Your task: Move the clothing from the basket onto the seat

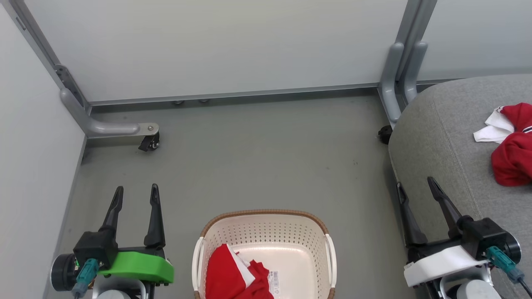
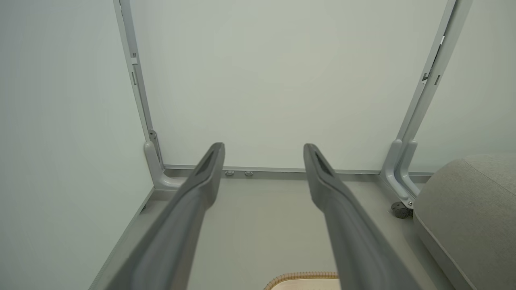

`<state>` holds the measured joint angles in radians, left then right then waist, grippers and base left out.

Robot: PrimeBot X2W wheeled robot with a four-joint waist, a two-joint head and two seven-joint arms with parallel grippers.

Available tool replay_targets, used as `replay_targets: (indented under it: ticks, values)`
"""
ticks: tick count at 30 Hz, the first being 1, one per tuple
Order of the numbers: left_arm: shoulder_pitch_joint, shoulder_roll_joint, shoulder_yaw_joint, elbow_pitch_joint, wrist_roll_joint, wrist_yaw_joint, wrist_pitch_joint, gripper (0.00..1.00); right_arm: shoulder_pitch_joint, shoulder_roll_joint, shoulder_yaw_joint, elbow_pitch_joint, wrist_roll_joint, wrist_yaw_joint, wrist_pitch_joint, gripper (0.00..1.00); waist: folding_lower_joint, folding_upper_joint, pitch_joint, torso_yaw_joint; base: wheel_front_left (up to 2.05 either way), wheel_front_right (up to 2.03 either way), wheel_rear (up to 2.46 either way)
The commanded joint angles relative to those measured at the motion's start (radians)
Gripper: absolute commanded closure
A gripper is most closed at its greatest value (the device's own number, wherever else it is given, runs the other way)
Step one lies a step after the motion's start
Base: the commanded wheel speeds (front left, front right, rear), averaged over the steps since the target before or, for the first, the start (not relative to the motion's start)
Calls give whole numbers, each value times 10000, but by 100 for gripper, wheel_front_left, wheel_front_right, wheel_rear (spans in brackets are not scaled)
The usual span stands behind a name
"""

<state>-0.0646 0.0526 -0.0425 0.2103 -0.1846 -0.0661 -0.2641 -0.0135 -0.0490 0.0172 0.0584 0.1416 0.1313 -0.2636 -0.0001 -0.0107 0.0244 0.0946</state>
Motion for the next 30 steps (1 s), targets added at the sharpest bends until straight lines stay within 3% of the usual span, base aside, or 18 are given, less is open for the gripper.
replay_targets:
  ticks: [1,30]
  values:
    - [215,-6,64,-37,27,-44,-5,0,192,-32,-80,7,115,-10,-17,0,1,107,-50,13,0,0,0]
    - [-63,-23,128,-118,45,-102,-5,0,-15,-28,-49,112,161,-10,-17,0,1,107,157,-109,0,0,0]
